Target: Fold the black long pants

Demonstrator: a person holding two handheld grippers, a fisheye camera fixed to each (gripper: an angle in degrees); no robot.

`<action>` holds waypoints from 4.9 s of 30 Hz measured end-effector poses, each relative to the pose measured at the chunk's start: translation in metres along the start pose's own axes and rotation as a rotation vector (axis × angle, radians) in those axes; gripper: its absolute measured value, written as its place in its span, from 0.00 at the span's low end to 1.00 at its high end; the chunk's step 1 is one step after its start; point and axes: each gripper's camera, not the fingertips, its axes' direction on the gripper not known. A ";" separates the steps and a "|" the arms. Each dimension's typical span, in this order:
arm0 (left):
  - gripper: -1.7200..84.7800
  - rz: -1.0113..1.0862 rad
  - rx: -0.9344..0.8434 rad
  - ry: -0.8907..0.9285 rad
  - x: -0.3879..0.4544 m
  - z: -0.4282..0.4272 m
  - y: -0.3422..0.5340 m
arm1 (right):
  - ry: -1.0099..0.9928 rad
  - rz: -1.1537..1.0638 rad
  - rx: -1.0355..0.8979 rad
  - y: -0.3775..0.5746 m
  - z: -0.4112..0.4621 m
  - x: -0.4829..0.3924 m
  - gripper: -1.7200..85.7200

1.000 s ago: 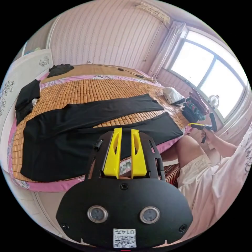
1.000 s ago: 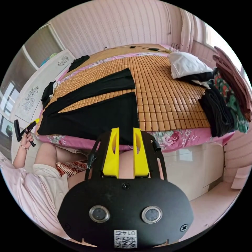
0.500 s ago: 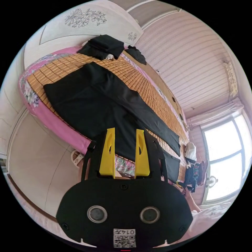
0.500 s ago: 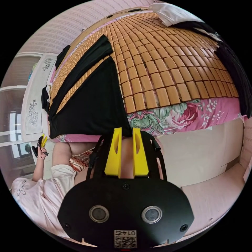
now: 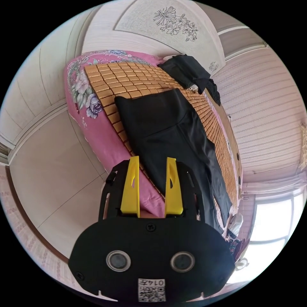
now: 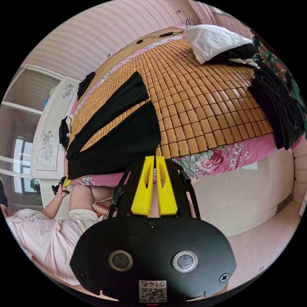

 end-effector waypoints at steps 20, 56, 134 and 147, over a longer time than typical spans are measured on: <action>0.01 0.240 0.113 0.143 0.045 -0.067 -0.057 | 0.071 -0.217 0.108 -0.076 -0.058 -0.137 0.02; 0.01 0.161 -0.139 -0.019 0.170 0.045 -0.091 | 0.292 -0.216 -0.079 -0.116 0.211 -0.157 0.03; 0.01 1.517 -0.512 -0.306 0.706 0.185 0.308 | 0.367 0.003 0.216 -0.029 0.242 -0.046 0.11; 0.01 1.537 -0.540 -0.341 0.713 0.196 0.314 | 0.340 -0.117 0.214 -0.089 0.211 -0.046 0.04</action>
